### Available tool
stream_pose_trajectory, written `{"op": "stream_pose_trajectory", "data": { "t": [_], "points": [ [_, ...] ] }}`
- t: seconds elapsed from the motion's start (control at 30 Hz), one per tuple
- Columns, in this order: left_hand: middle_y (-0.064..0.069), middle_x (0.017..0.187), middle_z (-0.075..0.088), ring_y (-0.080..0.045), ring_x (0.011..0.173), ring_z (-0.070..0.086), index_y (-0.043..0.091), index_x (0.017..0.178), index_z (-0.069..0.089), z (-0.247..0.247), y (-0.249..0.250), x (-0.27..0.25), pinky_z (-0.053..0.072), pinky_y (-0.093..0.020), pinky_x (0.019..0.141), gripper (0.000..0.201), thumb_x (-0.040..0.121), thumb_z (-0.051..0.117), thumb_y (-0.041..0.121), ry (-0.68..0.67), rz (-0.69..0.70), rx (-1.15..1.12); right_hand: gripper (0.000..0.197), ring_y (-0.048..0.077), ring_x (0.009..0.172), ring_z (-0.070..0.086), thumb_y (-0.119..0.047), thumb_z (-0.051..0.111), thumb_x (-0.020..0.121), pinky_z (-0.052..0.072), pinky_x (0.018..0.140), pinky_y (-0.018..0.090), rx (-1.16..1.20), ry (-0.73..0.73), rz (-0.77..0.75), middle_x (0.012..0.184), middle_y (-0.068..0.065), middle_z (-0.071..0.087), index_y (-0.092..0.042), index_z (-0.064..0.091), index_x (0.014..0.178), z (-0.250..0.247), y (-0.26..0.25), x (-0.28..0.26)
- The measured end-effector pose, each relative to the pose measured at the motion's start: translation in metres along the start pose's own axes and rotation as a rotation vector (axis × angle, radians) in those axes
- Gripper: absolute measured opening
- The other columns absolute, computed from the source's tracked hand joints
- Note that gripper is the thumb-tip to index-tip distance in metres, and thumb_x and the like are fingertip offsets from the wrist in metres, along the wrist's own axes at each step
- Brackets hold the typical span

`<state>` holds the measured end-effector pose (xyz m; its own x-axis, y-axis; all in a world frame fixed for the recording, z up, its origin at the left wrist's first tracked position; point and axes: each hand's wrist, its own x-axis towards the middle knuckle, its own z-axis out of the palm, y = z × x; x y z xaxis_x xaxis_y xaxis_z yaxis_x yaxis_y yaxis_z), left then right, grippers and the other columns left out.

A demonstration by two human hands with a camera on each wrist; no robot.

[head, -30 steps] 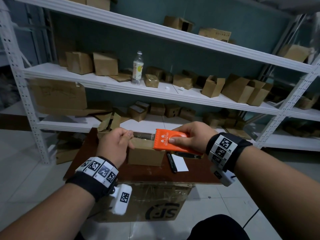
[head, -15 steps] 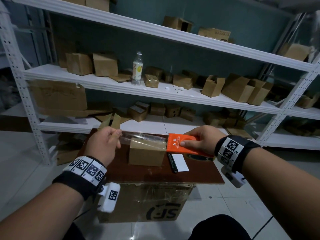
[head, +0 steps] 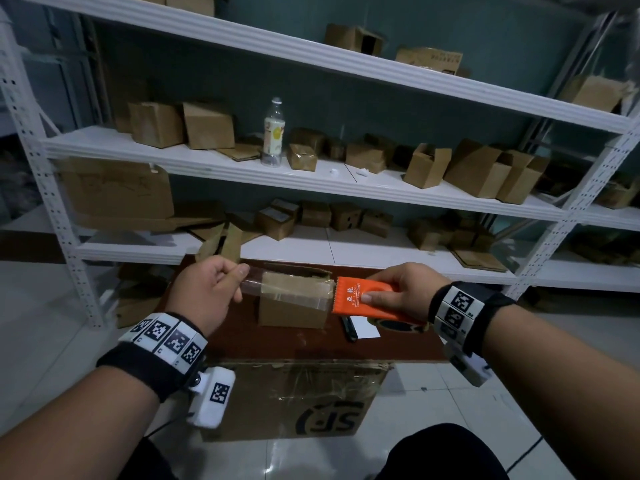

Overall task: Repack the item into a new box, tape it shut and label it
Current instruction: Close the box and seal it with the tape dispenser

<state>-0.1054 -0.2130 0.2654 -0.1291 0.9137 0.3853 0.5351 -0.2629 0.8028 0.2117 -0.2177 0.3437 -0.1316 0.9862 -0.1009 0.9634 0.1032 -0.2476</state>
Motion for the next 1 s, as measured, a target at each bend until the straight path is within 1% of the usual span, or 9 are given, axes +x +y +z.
{"op": "stream_pose_trajectory", "data": {
  "t": [0.07, 0.13, 0.23, 0.47, 0.6, 0.7, 0.8, 0.87, 1.0],
  "points": [
    [0.009, 0.044, 0.054, -0.005, 0.04, 0.046, 0.017, 0.06, 0.062, 0.001, -0.001, 0.0, 0.03, -0.026, 0.052, 0.041, 0.096, 0.059, 0.035, -0.001, -0.023, 0.0, 0.059, 0.012, 0.097, 0.062, -0.072, 0.061, 0.081, 0.051, 0.085, 0.032, 0.01, -0.011, 0.005, 0.11, -0.01, 0.068, -0.041, 0.063, 0.13, 0.001, 0.003, 0.0],
    [0.015, 0.042, 0.053, 0.002, 0.041, 0.047, 0.014, 0.06, 0.062, 0.002, -0.002, 0.0, 0.027, -0.026, 0.052, 0.041, 0.096, 0.06, 0.031, -0.007, -0.041, -0.009, 0.059, 0.013, 0.099, 0.062, -0.072, 0.062, 0.08, 0.053, 0.089, 0.035, 0.017, -0.01, -0.005, 0.11, -0.012, 0.066, -0.043, 0.061, 0.132, -0.001, 0.005, 0.0],
    [0.023, 0.043, 0.054, 0.005, 0.043, 0.044, 0.01, 0.059, 0.062, 0.004, -0.004, -0.001, 0.027, -0.025, 0.053, 0.041, 0.096, 0.06, 0.029, -0.008, -0.068, -0.01, 0.059, 0.013, 0.099, 0.062, -0.072, 0.062, 0.08, 0.053, 0.09, 0.034, 0.033, 0.003, -0.031, 0.11, -0.012, 0.066, -0.044, 0.061, 0.132, -0.003, 0.008, -0.001],
    [0.011, 0.042, 0.053, -0.002, 0.041, 0.047, 0.014, 0.06, 0.062, 0.01, -0.005, -0.004, 0.029, -0.028, 0.054, 0.041, 0.097, 0.059, 0.031, -0.035, -0.064, -0.002, 0.056, 0.01, 0.096, 0.06, -0.067, 0.063, 0.082, 0.047, 0.08, 0.027, 0.076, -0.012, -0.01, 0.104, -0.017, 0.06, -0.045, 0.059, 0.133, 0.001, 0.016, -0.006],
    [0.006, 0.046, 0.056, -0.007, 0.039, 0.043, 0.015, 0.06, 0.062, 0.013, -0.003, -0.004, 0.031, -0.028, 0.051, 0.04, 0.096, 0.06, 0.032, -0.034, -0.073, 0.012, 0.057, 0.008, 0.092, 0.062, -0.067, 0.065, 0.081, 0.053, 0.072, 0.024, 0.102, -0.017, -0.007, 0.101, -0.019, 0.06, -0.045, 0.058, 0.133, 0.004, 0.022, -0.007],
    [0.01, 0.045, 0.057, -0.004, 0.042, 0.047, 0.014, 0.06, 0.062, 0.014, -0.002, -0.003, 0.03, -0.028, 0.052, 0.04, 0.096, 0.06, 0.032, -0.042, -0.071, 0.027, 0.056, 0.003, 0.084, 0.057, -0.064, 0.067, 0.081, 0.052, 0.065, 0.02, 0.137, -0.025, -0.012, 0.095, -0.025, 0.056, -0.044, 0.058, 0.133, 0.005, 0.025, -0.007],
    [0.005, 0.049, 0.057, -0.008, 0.047, 0.049, 0.013, 0.061, 0.062, 0.008, -0.007, 0.001, 0.031, -0.028, 0.055, 0.04, 0.097, 0.059, 0.031, -0.01, -0.087, 0.027, 0.051, 0.001, 0.083, 0.058, -0.062, 0.069, 0.081, 0.051, 0.066, 0.021, 0.145, 0.0, -0.014, 0.097, -0.023, 0.062, -0.045, 0.063, 0.128, 0.003, 0.036, -0.006],
    [0.001, 0.053, 0.058, -0.017, 0.051, 0.051, 0.015, 0.064, 0.062, 0.005, -0.011, 0.001, 0.032, -0.029, 0.055, 0.038, 0.097, 0.058, 0.032, -0.037, -0.07, 0.038, 0.051, 0.001, 0.084, 0.058, -0.063, 0.069, 0.08, 0.052, 0.071, 0.024, 0.131, 0.008, 0.009, 0.098, -0.022, 0.062, -0.045, 0.064, 0.126, 0.003, 0.043, -0.004],
    [-0.001, 0.054, 0.059, -0.017, 0.05, 0.051, 0.02, 0.066, 0.061, 0.007, -0.008, 0.001, 0.035, -0.027, 0.054, 0.034, 0.098, 0.057, 0.032, -0.025, -0.013, 0.065, 0.054, 0.002, 0.087, 0.057, -0.067, 0.068, 0.079, 0.051, 0.078, 0.027, 0.059, 0.009, 0.045, 0.1, -0.019, 0.061, -0.043, 0.064, 0.128, 0.012, 0.043, 0.008]
  ]
}}
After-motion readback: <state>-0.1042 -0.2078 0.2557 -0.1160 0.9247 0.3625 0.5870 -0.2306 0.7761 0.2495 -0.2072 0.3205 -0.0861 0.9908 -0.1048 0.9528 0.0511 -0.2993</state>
